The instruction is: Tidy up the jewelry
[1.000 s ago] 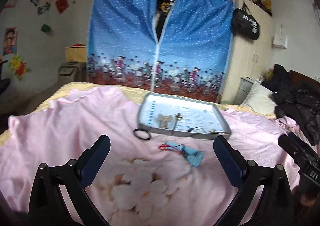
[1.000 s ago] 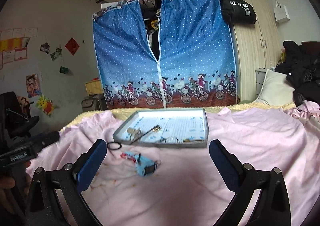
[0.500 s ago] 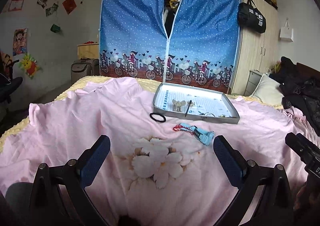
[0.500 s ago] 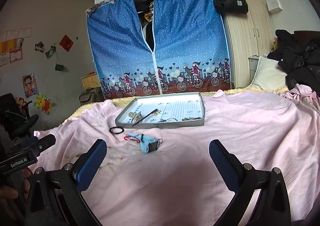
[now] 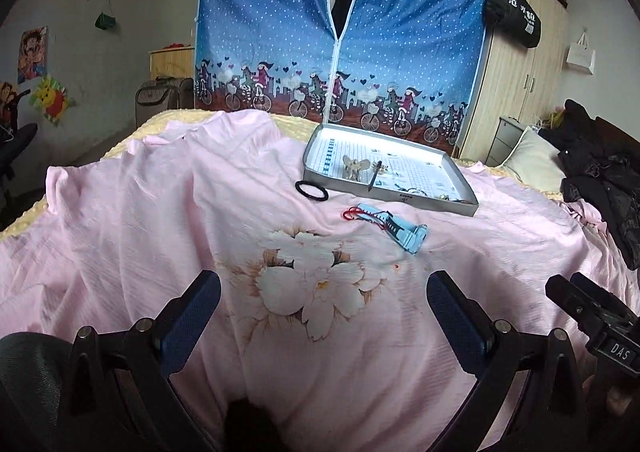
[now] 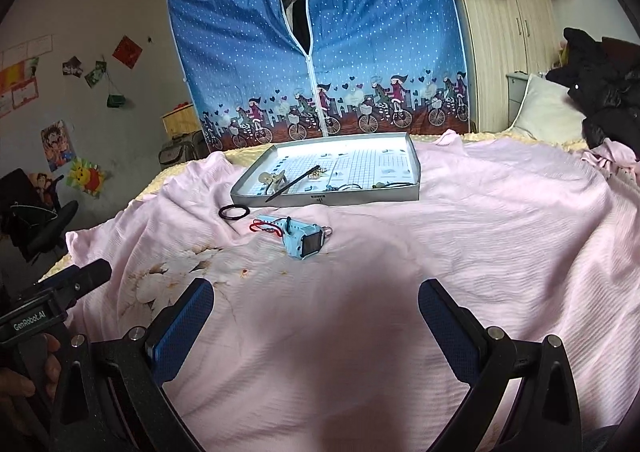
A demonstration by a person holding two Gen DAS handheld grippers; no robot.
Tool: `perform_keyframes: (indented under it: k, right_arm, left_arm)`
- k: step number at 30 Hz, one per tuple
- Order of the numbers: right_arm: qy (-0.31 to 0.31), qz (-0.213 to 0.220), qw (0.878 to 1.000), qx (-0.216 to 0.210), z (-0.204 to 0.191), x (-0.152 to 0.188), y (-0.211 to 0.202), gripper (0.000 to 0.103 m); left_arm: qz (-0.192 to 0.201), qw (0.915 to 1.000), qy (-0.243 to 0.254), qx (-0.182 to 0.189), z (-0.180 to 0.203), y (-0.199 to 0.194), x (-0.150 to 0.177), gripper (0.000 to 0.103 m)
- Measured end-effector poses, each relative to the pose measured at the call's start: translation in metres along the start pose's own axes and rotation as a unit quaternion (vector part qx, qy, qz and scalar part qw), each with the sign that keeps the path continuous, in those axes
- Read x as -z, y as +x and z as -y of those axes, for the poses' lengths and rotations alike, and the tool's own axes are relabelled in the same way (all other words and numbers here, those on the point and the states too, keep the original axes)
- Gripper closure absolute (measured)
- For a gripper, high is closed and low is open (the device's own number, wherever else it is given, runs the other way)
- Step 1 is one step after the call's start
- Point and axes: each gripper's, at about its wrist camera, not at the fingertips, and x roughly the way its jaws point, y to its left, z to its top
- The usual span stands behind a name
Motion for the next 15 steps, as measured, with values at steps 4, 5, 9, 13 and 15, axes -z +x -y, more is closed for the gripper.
perform_keyframes:
  k: [4, 5, 9, 13, 15]
  right_arm:
    - [0.016, -0.036, 0.999, -0.026, 0.006, -0.003, 0.011, 0.0]
    - [0.02, -0.055, 0.998, -0.036, 0.008, -0.005, 0.018, 0.0]
    - [0.027, -0.14, 0.987, -0.074, 0.015, -0.013, 0.056, 0.0]
    - [-0.001, -0.179, 0.981, -0.067, 0.02, -0.024, 0.092, 0.0]
    - [-0.04, -0.175, 0.982, -0.06, 0.018, -0.03, 0.108, 0.0]
  left_arm:
    - [-0.041, 0.9989, 0.018, 0.013, 0.003, 0.013, -0.006, 0.002]
    - [-0.054, 0.998, 0.027, 0.02, 0.004, 0.02, -0.011, 0.002]
    - [-0.104, 0.992, 0.05, 0.051, 0.001, 0.048, -0.032, 0.002]
    - [-0.162, 0.9839, 0.048, 0.06, -0.007, 0.088, -0.05, 0.002]
    - [-0.186, 0.9794, 0.051, 0.059, -0.009, 0.112, -0.056, 0.002]
